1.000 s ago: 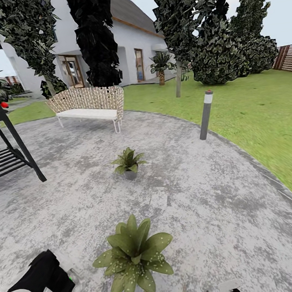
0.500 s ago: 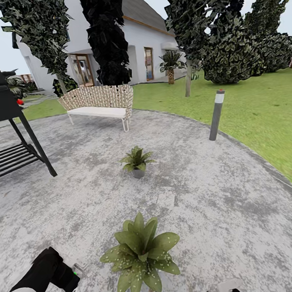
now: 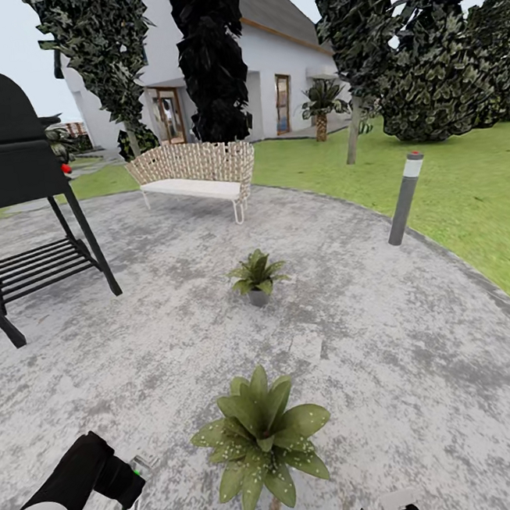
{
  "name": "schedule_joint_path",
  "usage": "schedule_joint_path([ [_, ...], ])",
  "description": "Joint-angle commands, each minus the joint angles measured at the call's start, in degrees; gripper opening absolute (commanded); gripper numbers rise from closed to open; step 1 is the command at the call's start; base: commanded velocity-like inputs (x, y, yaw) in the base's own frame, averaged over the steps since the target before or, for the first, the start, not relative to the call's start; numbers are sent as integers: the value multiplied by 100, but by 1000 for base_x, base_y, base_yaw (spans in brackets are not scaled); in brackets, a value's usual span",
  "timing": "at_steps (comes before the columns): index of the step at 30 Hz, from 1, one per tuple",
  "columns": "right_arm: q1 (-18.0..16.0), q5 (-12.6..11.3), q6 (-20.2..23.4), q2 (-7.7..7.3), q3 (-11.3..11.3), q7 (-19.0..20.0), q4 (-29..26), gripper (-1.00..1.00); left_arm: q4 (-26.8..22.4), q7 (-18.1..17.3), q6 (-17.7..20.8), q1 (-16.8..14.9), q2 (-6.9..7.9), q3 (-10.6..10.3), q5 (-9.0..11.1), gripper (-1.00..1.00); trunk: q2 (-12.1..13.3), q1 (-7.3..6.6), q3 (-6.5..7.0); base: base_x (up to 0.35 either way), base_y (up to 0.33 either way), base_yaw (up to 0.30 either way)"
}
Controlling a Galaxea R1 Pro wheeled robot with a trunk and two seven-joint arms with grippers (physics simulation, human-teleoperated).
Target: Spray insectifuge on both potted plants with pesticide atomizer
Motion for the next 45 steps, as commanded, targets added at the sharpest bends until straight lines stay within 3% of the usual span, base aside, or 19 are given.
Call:
schedule_joint_path([
  [1,-4,45,2,-1,44,-62,6,100,-10,-36,45,-3,-4,32,-29,-100,-2,-1,-7,0,-4,33],
  [7,-4,71,-7,-117,61,-49,22,100,-14,-37,53,-2,-73,43,-14,-100,-2,-1,-7,49,161,4],
  [10,-4,51,-7,-83,53,-57,9,100,-14,-36,53,0,-150,39,-21,-100,-2,-1,-7,19,221,0],
  [26,-4,41,-7,-75,35,-58,6,100,-6,-41,61,-3,-145,22,-26,-100,-2,-1,56,0,12,-212],
  [27,-4,41,-7,-79,35,-58,6,100,-26,-69,69,-29,-149,-23,-63,-100,-2,-1,61,0,0,-258],
  [29,-4,41,-7,-81,35,-58,6,100,-49,-526,70,-168,-151,-109,-178,-100,-2,-1,70,0,0,-266],
  [30,-4,41,-7,-82,35,-58,6,100,-49,-966,70,-373,-145,-296,-407,-100,-2,-1,75,0,0,-271],
  [31,-4,41,-7,-82,35,-58,6,100,-72,-2360,77,-957,-181,-917,-1395,-100,-2,-1,78,0,0,-275],
  [32,-4,41,-7,-82,35,-58,6,100,-139,-2602,78,-1116,-207,-980,-1652,-100,-2,-1,82,0,0,-276],
  [33,-4,41,-7,-82,35,-58,6,100,-262,-2866,76,-1328,-256,-1025,-2066,-100,-2,-1,86,0,0,-276],
  [36,-4,41,-7,-82,35,-58,6,100,-391,-3417,71,-1544,-620,-1081,-3021,-100,-2,-1,96,0,0,-276],
  [38,-4,41,-7,-85,35,-58,6,100,-654,-3481,71,-1714,-872,-1092,-3656,-100,-2,-1,102,0,0,-276],
  [39,-4,41,-7,-88,35,-58,6,100,-792,-3481,65,-1816,-963,-1100,-3892,-100,-2,-1,105,0,0,-276],
  [43,-4,41,-7,-85,35,-58,6,100,-1006,-3481,62,-2129,-1246,-1237,-4481,-100,-2,-1,118,0,0,-276],
  [45,-4,41,-7,-87,35,-58,6,100,-992,-3481,36,-2345,-1300,-1254,-4543,-100,-2,-1,123,0,0,-230],
])
